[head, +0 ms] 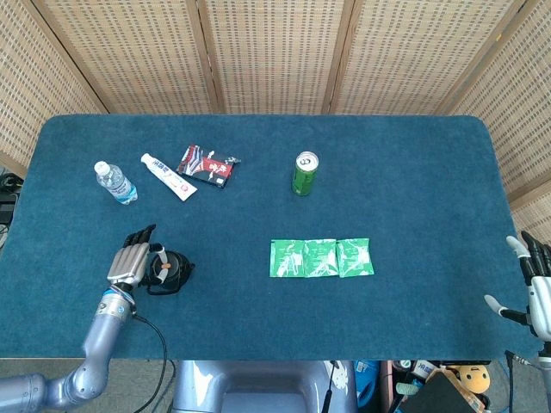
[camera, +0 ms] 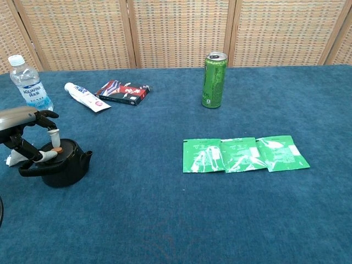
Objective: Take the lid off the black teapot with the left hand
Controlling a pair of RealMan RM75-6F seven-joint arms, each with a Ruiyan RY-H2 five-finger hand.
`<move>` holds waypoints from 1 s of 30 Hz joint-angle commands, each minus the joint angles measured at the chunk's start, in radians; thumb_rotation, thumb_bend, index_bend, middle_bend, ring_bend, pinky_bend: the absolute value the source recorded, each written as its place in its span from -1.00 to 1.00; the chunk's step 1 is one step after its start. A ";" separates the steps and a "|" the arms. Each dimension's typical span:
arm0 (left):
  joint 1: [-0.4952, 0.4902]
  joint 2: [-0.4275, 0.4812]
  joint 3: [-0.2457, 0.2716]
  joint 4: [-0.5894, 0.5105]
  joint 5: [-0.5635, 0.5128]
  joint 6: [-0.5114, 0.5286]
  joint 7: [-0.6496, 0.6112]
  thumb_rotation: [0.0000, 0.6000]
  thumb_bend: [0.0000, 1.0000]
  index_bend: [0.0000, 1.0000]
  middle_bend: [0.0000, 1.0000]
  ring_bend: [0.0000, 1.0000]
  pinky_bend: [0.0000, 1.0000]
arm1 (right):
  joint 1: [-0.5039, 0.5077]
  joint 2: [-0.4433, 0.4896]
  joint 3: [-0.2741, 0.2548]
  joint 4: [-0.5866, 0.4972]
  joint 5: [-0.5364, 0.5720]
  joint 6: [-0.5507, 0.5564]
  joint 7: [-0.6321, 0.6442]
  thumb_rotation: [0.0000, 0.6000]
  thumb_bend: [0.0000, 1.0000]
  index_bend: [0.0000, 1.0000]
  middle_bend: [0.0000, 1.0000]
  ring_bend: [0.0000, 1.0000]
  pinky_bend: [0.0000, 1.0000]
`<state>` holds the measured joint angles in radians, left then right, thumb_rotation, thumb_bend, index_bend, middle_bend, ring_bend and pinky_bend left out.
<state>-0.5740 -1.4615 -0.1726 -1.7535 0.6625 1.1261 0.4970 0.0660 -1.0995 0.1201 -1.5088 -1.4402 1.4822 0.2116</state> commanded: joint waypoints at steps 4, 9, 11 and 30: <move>-0.001 0.006 0.000 -0.009 0.012 0.009 -0.010 1.00 -0.19 0.15 -1.00 -1.00 -1.00 | 0.000 0.000 0.001 0.000 0.001 0.001 0.000 1.00 -1.00 -1.00 -1.00 -1.00 -1.00; 0.004 0.029 -0.010 -0.044 0.055 0.032 -0.034 1.00 -0.19 0.16 -1.00 -1.00 -1.00 | 0.000 0.000 0.000 0.000 -0.001 0.001 0.000 1.00 -1.00 -1.00 -1.00 -1.00 -1.00; 0.007 0.042 -0.015 -0.061 0.073 0.043 -0.043 1.00 -0.19 0.16 -1.00 -1.00 -1.00 | -0.001 0.000 -0.001 -0.001 -0.002 0.002 0.000 1.00 -1.00 -1.00 -1.00 -1.00 -1.00; 0.223 0.217 0.137 -0.006 0.355 0.062 -0.378 1.00 -0.18 0.16 -1.00 -1.00 -1.00 | 0.000 -0.005 -0.009 -0.012 -0.016 0.006 -0.026 1.00 -1.00 -1.00 -1.00 -1.00 -1.00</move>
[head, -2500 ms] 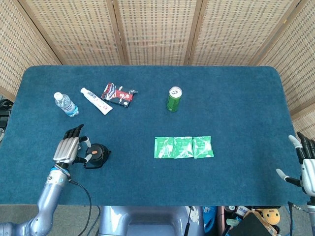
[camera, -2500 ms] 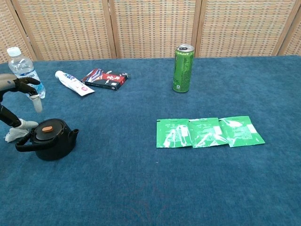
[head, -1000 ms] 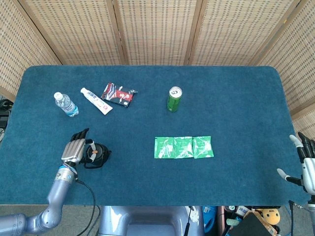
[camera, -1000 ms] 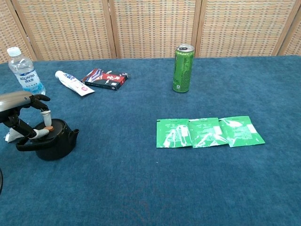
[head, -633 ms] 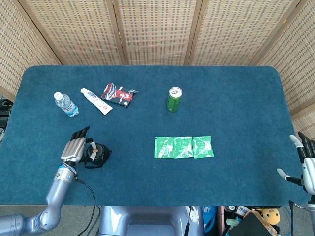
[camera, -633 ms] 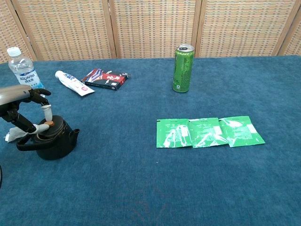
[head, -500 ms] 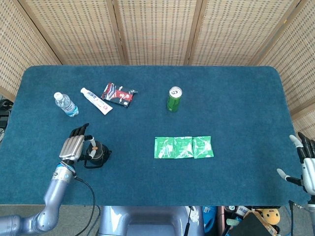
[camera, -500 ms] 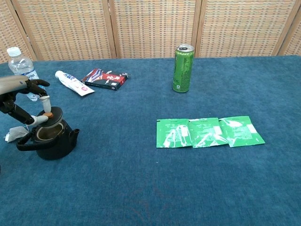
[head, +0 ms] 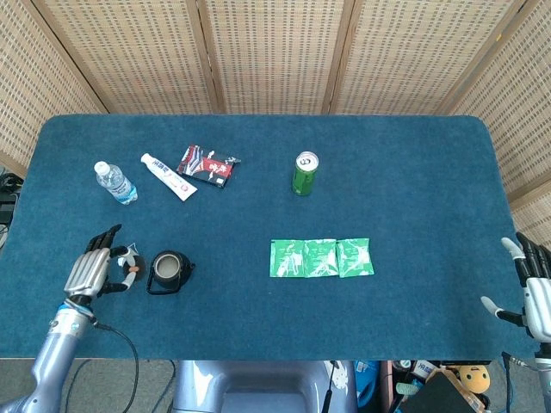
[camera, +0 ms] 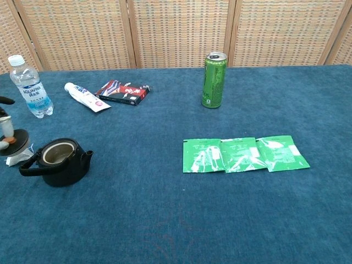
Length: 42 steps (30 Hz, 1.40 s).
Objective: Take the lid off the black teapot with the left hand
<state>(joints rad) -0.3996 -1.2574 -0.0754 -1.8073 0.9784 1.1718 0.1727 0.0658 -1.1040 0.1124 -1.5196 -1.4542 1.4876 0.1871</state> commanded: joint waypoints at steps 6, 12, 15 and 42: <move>0.078 -0.019 0.050 0.145 0.068 -0.006 -0.124 1.00 -0.18 0.16 -1.00 -1.00 -1.00 | 0.003 -0.005 -0.006 -0.003 -0.008 -0.004 -0.015 1.00 -1.00 -1.00 -1.00 -1.00 -1.00; 0.060 -0.071 0.036 0.230 0.069 -0.067 -0.141 1.00 -0.18 0.16 -1.00 -1.00 -1.00 | 0.004 -0.006 -0.005 -0.003 -0.001 -0.009 -0.017 1.00 -1.00 -1.00 -1.00 -1.00 -1.00; 0.053 -0.085 0.033 0.248 0.063 -0.097 -0.141 1.00 -0.18 0.15 -1.00 -1.00 -1.00 | 0.005 -0.005 -0.003 0.000 0.005 -0.013 -0.013 1.00 -1.00 -1.00 -1.00 -1.00 -1.00; 0.226 0.087 0.019 0.156 0.427 0.330 -0.151 1.00 -0.51 -1.00 -1.00 -1.00 -1.00 | 0.000 -0.006 -0.001 -0.007 -0.002 0.006 -0.022 1.00 -1.00 -1.00 -1.00 -1.00 -1.00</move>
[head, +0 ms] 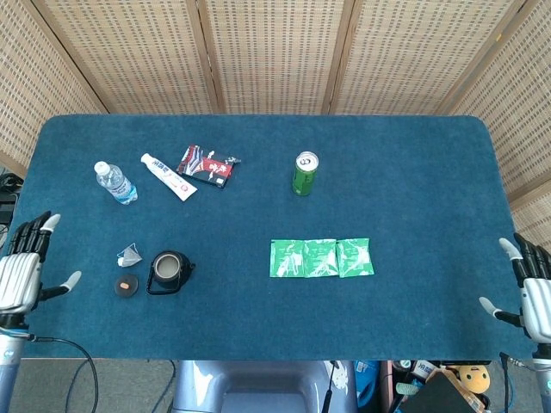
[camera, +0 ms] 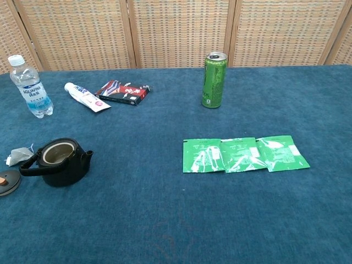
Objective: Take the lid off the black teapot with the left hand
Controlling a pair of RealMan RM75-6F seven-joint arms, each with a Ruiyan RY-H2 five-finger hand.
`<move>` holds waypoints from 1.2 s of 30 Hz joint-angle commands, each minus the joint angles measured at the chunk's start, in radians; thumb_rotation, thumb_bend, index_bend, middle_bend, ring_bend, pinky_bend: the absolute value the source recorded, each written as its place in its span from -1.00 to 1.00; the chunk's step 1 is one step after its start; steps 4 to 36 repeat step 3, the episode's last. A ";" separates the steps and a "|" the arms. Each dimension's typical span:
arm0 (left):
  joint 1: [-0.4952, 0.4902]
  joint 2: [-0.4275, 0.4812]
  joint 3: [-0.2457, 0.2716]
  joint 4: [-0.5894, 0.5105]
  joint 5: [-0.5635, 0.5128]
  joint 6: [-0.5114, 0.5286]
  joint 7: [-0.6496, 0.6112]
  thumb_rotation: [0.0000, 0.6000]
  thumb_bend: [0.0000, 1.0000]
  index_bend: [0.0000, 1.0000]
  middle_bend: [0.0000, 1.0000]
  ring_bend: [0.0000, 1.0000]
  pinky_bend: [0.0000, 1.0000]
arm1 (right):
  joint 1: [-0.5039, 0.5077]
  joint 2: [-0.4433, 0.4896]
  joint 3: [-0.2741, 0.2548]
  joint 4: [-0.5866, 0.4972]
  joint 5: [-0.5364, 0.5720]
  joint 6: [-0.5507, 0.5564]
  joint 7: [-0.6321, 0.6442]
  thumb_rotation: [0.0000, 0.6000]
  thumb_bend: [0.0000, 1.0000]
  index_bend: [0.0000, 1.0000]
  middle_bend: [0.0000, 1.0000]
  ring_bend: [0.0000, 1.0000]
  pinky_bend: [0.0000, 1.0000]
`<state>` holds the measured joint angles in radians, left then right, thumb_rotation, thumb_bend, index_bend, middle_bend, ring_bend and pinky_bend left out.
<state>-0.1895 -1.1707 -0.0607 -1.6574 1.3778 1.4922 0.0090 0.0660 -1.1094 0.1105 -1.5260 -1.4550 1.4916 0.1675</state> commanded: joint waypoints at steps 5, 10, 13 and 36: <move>0.014 -0.002 0.007 0.008 0.030 -0.009 0.010 1.00 -0.51 -1.00 -1.00 -1.00 -1.00 | -0.002 -0.001 0.000 -0.002 -0.003 0.007 -0.007 1.00 -1.00 -1.00 -1.00 -1.00 -1.00; 0.014 -0.002 0.007 0.008 0.030 -0.009 0.010 1.00 -0.51 -1.00 -1.00 -1.00 -1.00 | -0.002 -0.001 0.000 -0.002 -0.003 0.007 -0.007 1.00 -1.00 -1.00 -1.00 -1.00 -1.00; 0.014 -0.002 0.007 0.008 0.030 -0.009 0.010 1.00 -0.51 -1.00 -1.00 -1.00 -1.00 | -0.002 -0.001 0.000 -0.002 -0.003 0.007 -0.007 1.00 -1.00 -1.00 -1.00 -1.00 -1.00; 0.014 -0.002 0.007 0.008 0.030 -0.009 0.010 1.00 -0.51 -1.00 -1.00 -1.00 -1.00 | -0.002 -0.001 0.000 -0.002 -0.003 0.007 -0.007 1.00 -1.00 -1.00 -1.00 -1.00 -1.00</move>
